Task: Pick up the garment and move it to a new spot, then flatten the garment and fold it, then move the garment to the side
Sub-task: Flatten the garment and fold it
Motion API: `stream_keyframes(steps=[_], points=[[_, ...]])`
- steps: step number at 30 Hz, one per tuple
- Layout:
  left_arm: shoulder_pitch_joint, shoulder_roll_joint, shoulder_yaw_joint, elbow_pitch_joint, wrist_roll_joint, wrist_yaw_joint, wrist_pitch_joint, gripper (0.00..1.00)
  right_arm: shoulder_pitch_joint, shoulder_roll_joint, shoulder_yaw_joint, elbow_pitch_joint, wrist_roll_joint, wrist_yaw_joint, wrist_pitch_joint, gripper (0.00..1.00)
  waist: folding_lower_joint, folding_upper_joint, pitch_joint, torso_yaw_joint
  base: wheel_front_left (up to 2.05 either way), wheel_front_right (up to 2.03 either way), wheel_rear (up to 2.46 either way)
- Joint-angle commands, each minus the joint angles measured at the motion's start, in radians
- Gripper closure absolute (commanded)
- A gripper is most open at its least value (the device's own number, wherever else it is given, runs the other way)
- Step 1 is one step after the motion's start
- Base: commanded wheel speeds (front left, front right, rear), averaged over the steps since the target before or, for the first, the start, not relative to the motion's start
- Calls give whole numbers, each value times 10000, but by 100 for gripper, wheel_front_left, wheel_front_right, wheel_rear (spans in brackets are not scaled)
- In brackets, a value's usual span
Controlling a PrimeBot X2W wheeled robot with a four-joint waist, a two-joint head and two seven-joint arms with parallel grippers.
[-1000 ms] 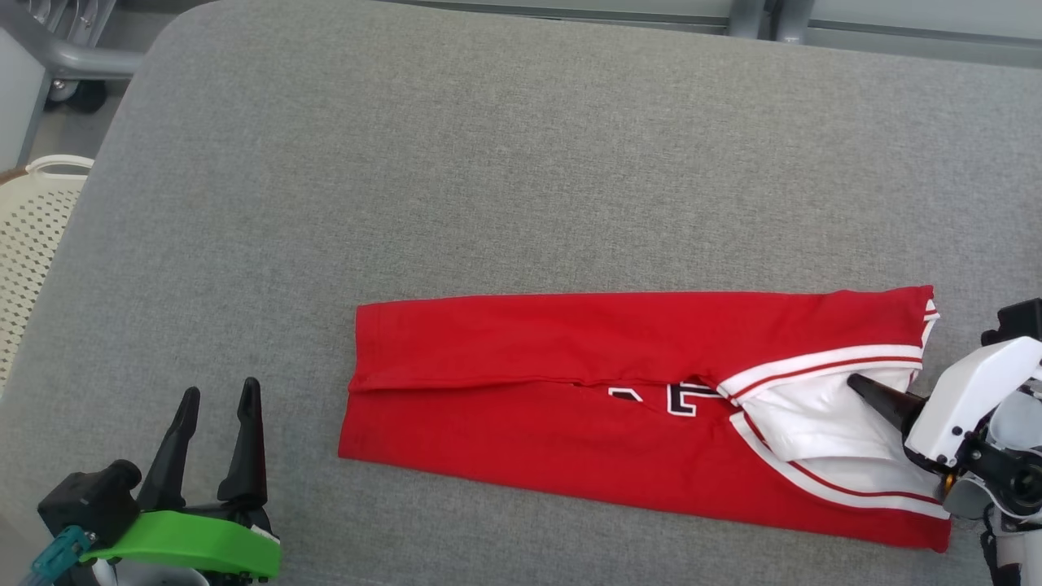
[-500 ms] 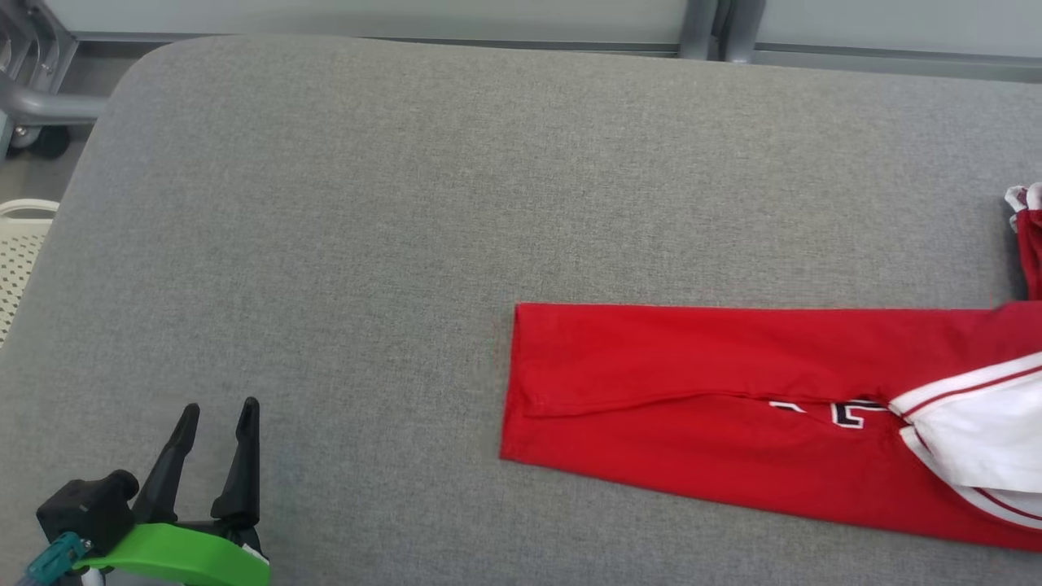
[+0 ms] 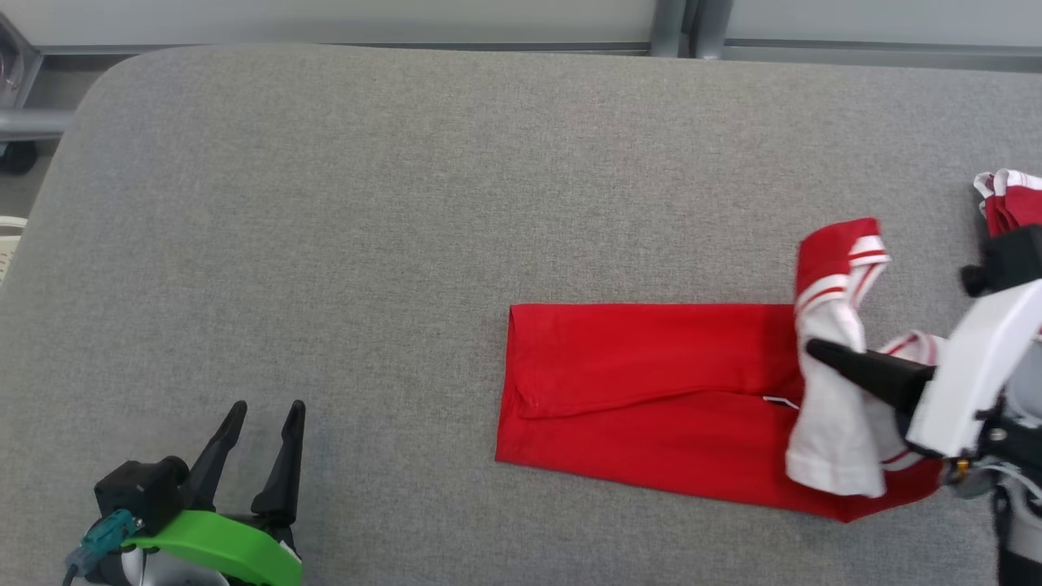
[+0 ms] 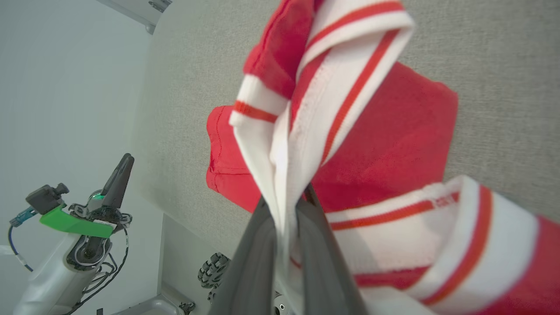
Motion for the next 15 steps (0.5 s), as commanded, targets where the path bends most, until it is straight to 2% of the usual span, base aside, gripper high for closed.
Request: stream_keyframes(steps=[1,7,15], points=[[-247,-36,-43,79,52,-63,18,0,189,-18,693,206,60,3,-508,100,0,86,109,-95,0,0,0],[-709,-182,-337,477,234,-221,-10,0,348,-21,3370,1877,-67,3,-3313,100,0,86,288,-139,0,0,0],[-1160,-358,-662,978,389,-410,-105,0,-811,-18,5569,4716,-242,5,-6363,100,0,86,431,-216,0,0,0]])
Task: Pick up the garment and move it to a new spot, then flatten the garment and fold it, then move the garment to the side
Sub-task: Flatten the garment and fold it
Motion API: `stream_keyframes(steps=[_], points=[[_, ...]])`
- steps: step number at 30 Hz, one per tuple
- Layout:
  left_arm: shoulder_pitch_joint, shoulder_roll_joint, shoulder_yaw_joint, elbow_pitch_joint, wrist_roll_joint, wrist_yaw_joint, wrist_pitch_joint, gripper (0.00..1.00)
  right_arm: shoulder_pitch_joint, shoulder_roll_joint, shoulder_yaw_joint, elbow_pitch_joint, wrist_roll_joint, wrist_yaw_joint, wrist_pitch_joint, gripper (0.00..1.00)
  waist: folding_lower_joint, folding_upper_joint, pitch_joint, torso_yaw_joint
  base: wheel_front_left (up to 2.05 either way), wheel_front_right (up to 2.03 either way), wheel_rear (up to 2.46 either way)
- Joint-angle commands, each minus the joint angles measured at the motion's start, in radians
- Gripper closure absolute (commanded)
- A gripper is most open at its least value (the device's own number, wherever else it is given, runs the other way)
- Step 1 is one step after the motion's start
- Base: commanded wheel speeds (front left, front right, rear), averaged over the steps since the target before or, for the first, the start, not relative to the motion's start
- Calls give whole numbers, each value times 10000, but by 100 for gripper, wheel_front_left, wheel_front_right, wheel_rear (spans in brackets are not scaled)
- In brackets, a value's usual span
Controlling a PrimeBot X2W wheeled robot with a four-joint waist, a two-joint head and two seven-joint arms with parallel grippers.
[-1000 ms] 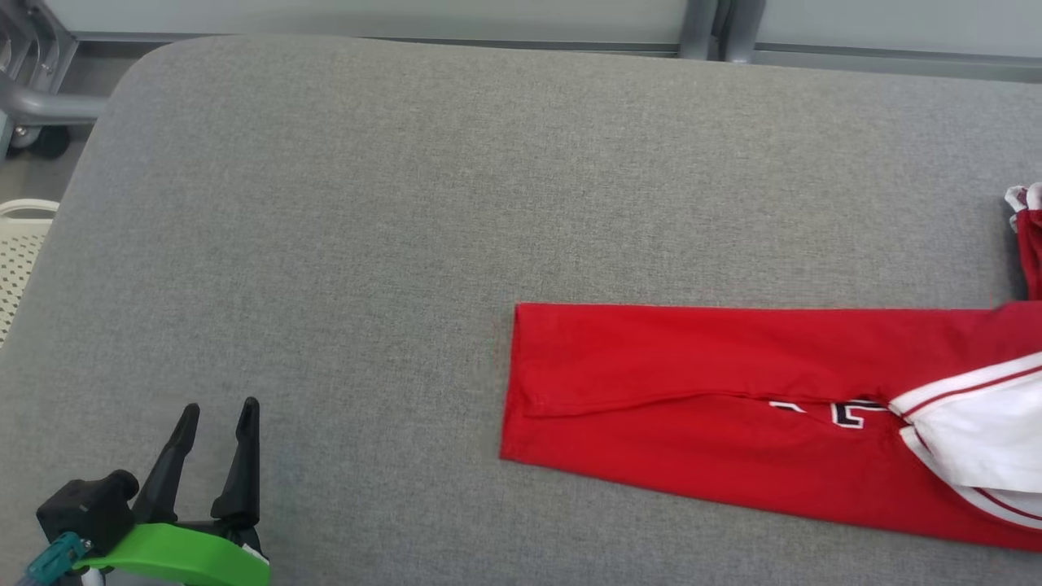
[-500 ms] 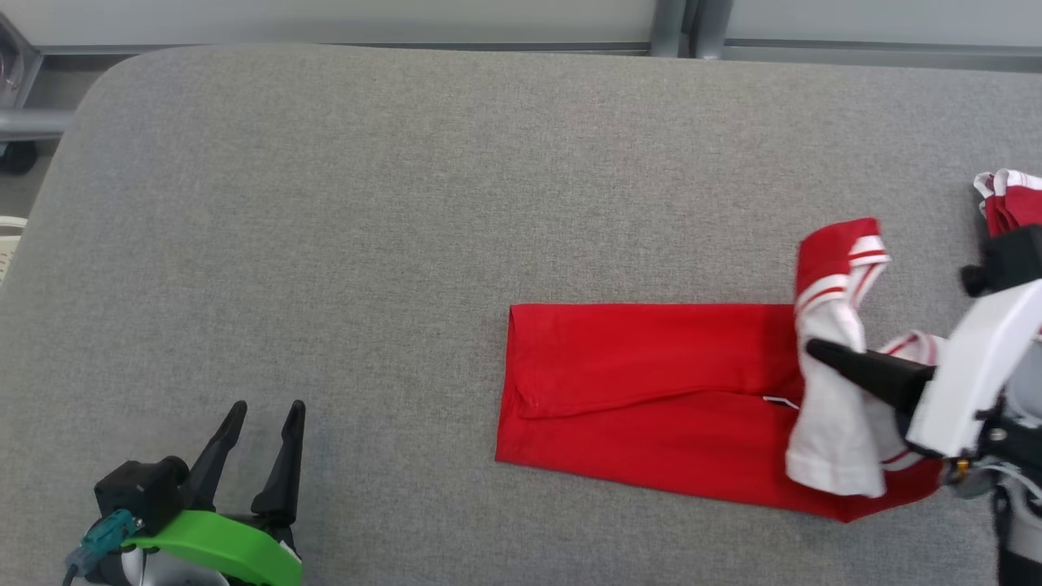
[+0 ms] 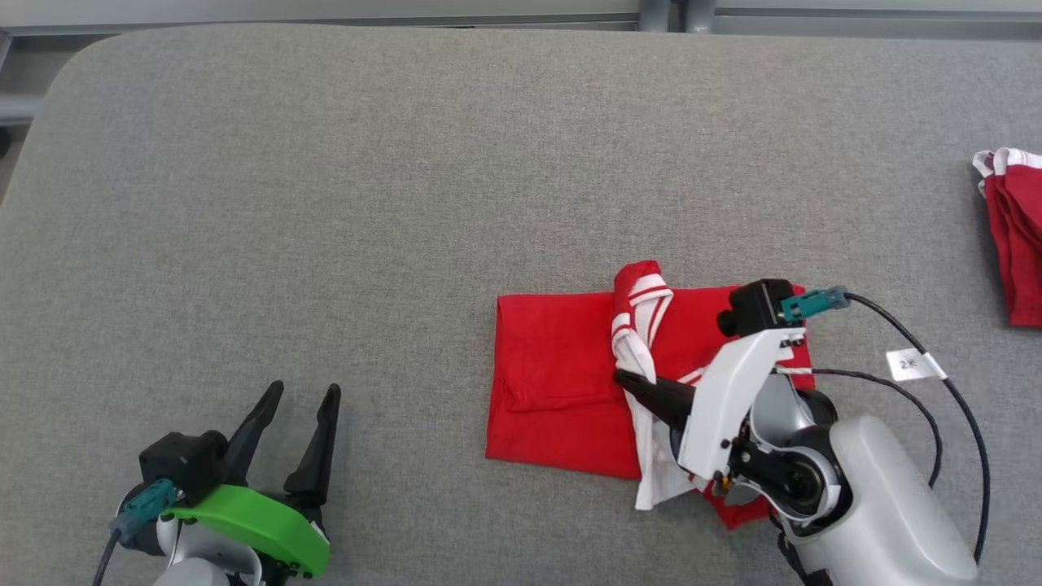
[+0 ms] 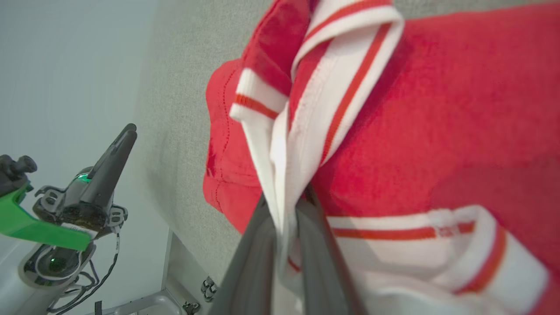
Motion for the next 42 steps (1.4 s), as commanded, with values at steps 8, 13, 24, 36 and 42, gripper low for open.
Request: stream_keyframes(steps=[8,13,24,36,42], points=[[-269,-281,-249,418,174,-125,-153,0,-1326,-24,1438,1560,697,7,-1324,100,0,86,-146,-34,0,0,0],[-241,-367,-359,600,161,-156,-203,0,-1909,-19,2016,2262,1109,7,-1848,0,0,86,-268,-40,0,0,0],[139,-238,-152,541,-5,7,-276,0,-2001,-37,875,955,1002,7,-2202,0,0,86,-459,-113,0,0,0],[111,-453,-108,-34,1,-41,-332,0,909,-464,-2636,-2586,-2787,5,1990,0,0,86,220,45,0,0,0],[-122,-462,-80,43,-1,-74,-353,0,1293,-334,-2980,-2835,-3300,5,2380,0,0,86,472,132,0,0,0]])
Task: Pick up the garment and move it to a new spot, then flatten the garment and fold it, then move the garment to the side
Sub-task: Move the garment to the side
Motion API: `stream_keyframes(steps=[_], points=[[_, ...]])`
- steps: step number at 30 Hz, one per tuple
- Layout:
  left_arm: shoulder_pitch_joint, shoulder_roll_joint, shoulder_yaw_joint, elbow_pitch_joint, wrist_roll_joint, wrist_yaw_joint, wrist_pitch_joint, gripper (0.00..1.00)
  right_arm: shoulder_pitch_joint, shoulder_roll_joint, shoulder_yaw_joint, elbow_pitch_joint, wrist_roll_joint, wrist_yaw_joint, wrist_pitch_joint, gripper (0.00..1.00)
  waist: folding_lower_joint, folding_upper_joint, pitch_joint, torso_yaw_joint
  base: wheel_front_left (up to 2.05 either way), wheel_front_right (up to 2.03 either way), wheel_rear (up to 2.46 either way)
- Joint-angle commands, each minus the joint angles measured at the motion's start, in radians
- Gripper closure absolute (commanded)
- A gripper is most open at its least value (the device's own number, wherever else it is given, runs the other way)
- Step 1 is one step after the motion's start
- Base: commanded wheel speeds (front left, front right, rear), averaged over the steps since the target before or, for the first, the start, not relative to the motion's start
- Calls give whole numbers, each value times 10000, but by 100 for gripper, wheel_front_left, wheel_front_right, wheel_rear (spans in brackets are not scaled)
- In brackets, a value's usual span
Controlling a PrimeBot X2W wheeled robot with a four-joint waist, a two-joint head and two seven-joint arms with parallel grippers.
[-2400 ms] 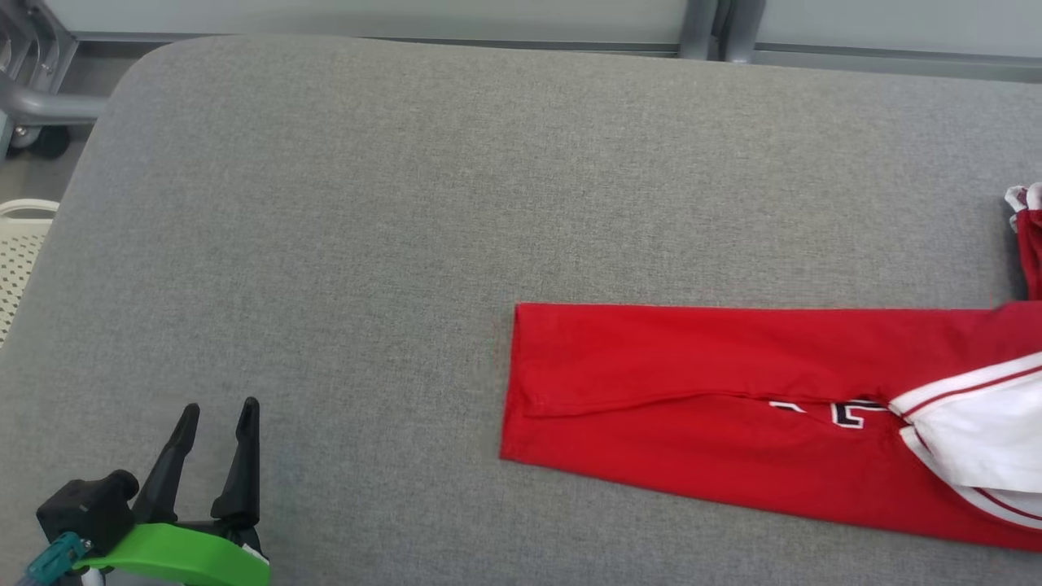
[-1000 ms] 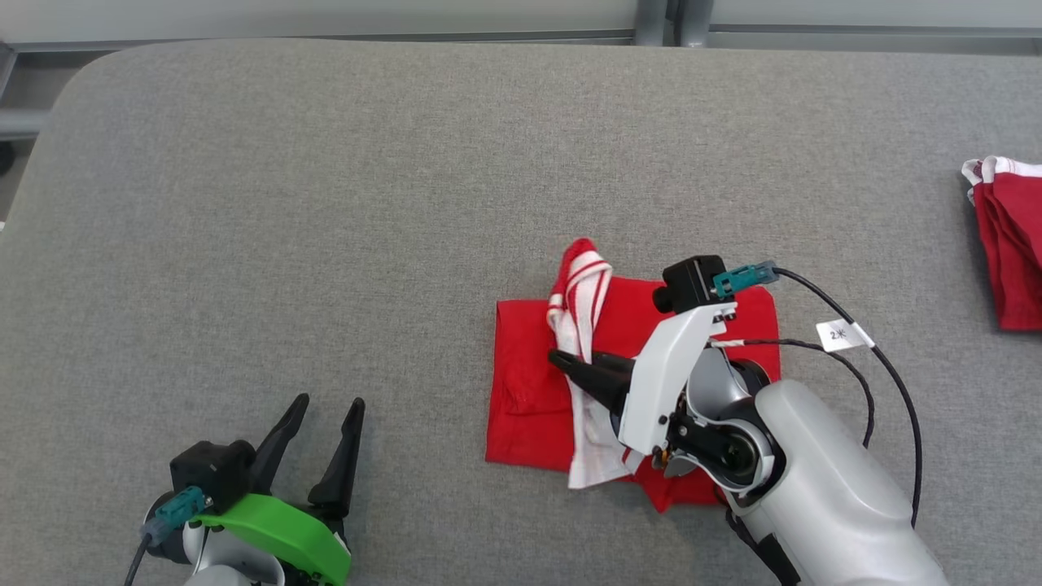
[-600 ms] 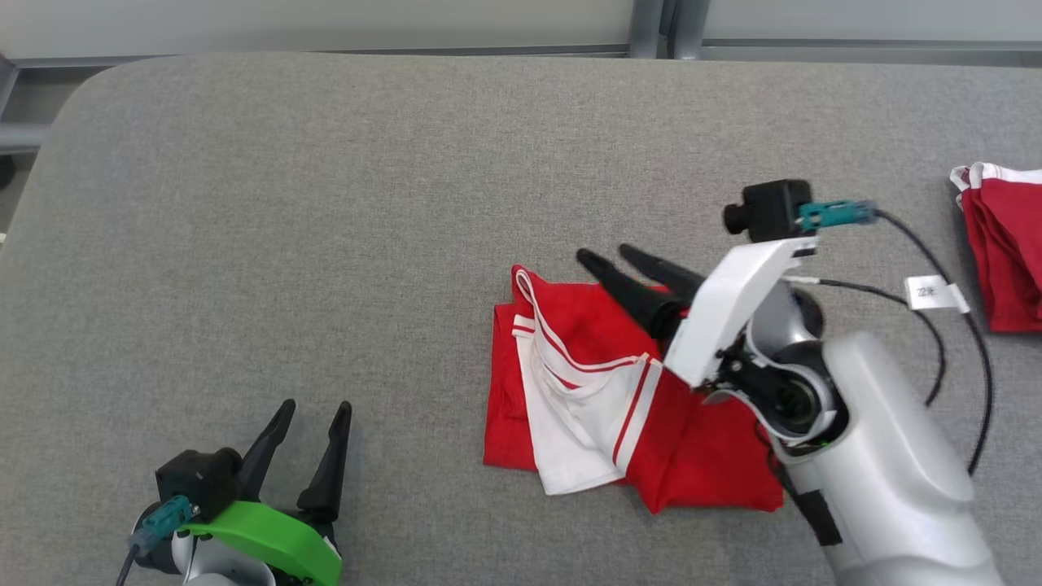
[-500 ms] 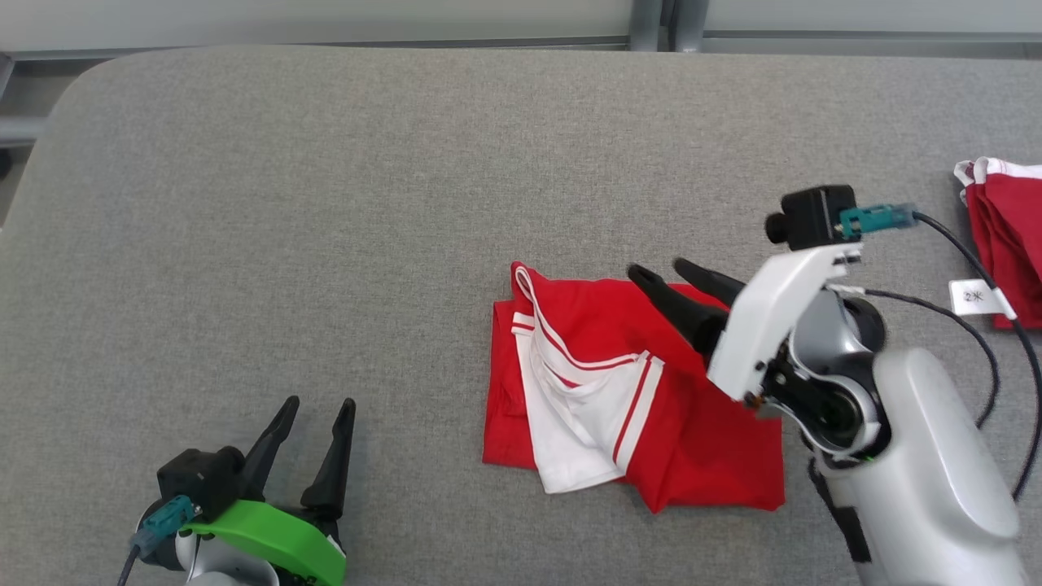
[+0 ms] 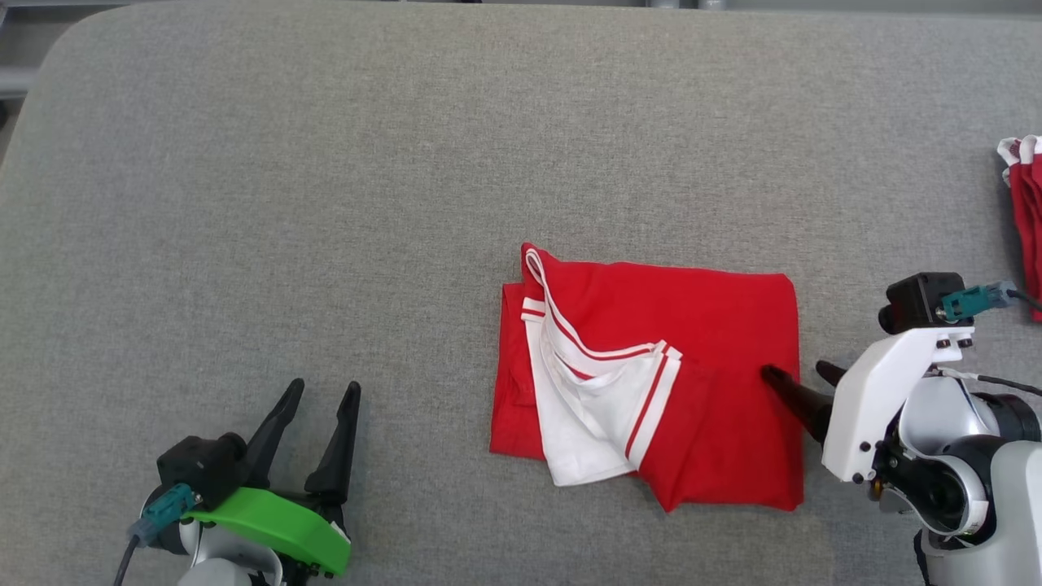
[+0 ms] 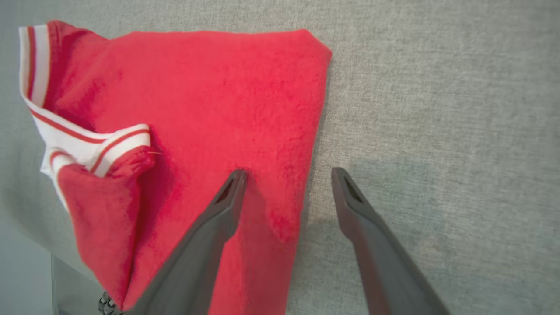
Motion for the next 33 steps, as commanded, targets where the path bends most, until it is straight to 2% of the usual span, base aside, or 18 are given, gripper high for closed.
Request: stream_keyframes(steps=[1,6,7,8,14,20,26,33], points=[[-197,-45,30,5,-42,-32,-48,0,-51,65,-70,183,-48,3,20,0,0,86,111,51,0,0,0],[-441,-119,-47,106,-21,-98,-57,0,-702,285,-65,1488,-163,3,-115,0,0,86,235,228,0,0,0],[-510,-153,-45,164,-37,-99,-58,0,-966,332,263,1965,-56,3,-278,27,0,86,210,328,0,0,0],[-522,-160,-35,185,-48,-105,-59,0,-1108,357,437,2111,83,5,-410,100,0,86,186,370,0,0,0],[-354,-201,62,240,-80,-56,-76,0,-1642,298,1303,1889,847,5,-888,100,0,86,-86,426,0,0,0],[36,-228,270,60,-99,79,-79,0,-1647,294,1610,706,1211,5,-558,100,0,86,-491,-156,0,0,0],[49,-146,294,-251,6,126,-65,0,-1499,127,1077,128,1294,3,447,100,0,86,-502,-912,0,0,0],[-294,7,230,-718,97,141,82,0,-2775,-550,42,553,394,3,1028,100,0,86,-43,-1334,0,0,0]])
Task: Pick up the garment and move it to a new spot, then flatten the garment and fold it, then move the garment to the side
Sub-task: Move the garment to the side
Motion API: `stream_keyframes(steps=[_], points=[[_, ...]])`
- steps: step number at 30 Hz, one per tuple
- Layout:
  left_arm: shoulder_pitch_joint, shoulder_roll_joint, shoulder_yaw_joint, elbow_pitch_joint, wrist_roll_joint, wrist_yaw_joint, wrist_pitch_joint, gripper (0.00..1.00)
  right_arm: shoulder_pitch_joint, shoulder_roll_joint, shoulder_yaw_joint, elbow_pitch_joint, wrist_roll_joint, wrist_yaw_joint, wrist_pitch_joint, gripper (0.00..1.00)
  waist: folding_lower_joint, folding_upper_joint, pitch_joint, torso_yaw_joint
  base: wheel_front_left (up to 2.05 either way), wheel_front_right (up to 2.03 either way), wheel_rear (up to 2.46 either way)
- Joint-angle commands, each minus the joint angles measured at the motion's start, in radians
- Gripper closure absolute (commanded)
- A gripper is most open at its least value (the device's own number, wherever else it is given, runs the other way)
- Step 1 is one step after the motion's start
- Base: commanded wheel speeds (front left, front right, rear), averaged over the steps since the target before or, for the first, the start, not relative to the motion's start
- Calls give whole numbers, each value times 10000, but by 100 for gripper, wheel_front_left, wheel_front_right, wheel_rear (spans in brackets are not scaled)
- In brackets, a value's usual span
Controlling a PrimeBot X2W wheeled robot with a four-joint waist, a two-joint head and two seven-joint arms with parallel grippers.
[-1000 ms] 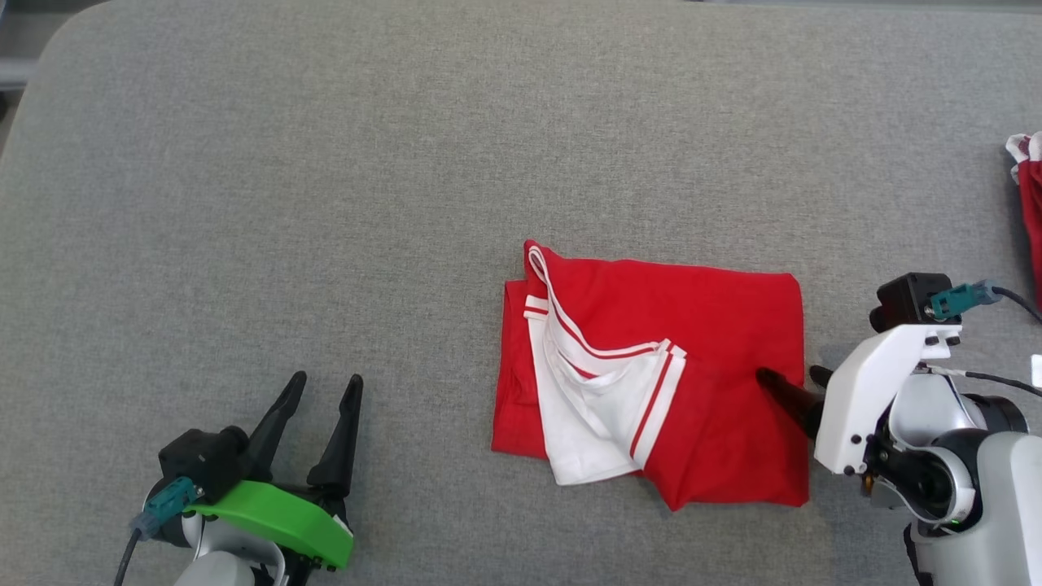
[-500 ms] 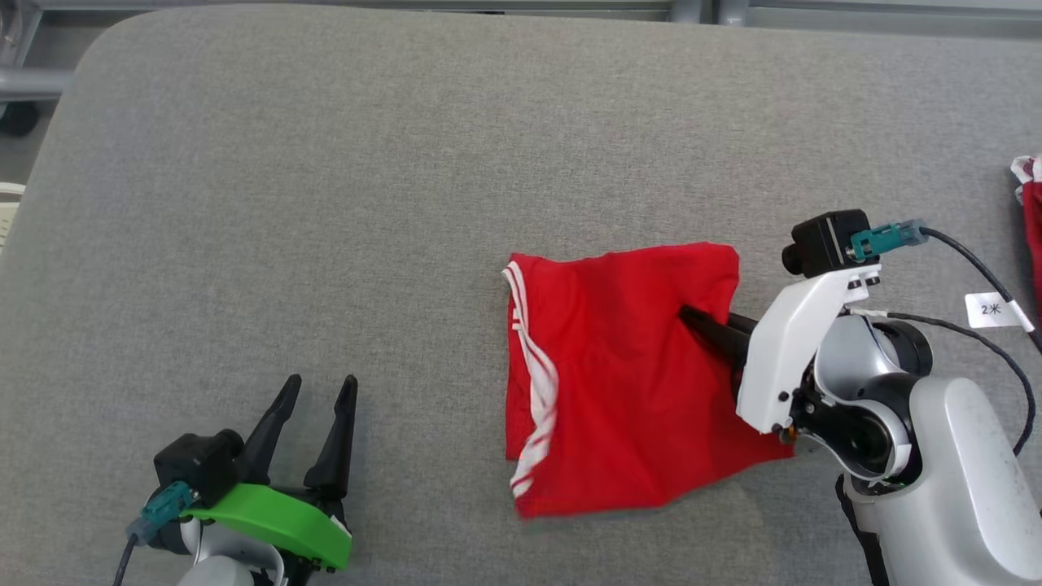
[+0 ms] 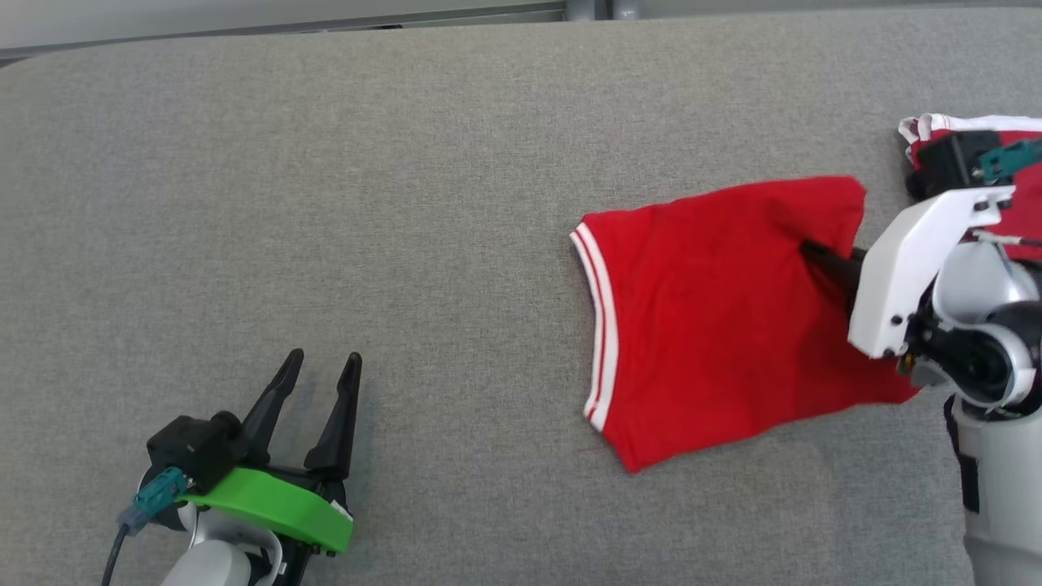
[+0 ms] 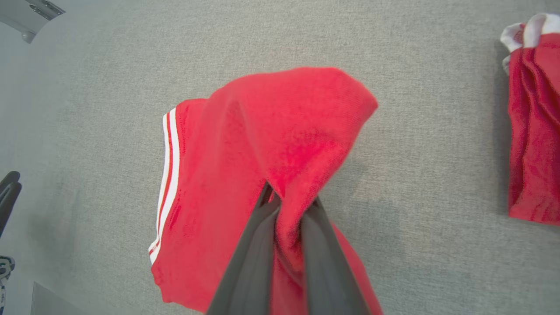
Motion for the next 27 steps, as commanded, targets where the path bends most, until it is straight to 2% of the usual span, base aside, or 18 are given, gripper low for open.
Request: stream_keyframes(steps=[1,9,17,23,27], points=[[-158,118,43,-115,80,42,9,0,-472,-141,-138,113,-209,3,82,100,0,86,288,-279,0,0,0],[-345,191,1,-745,166,163,75,0,-2329,-509,-590,712,-1054,3,503,100,0,86,761,-863,0,0,0],[-344,420,59,-1261,208,322,211,0,-2730,-744,-1107,732,-1415,3,649,100,0,86,1191,-1497,0,0,0],[-563,604,42,-1464,348,336,308,0,-3116,-923,-1649,745,-1684,3,537,100,0,86,1489,-1471,0,0,0],[-692,677,-21,-1507,484,330,307,0,-3685,-1120,-1986,920,-1924,3,647,100,0,86,1681,-1218,0,0,0]])
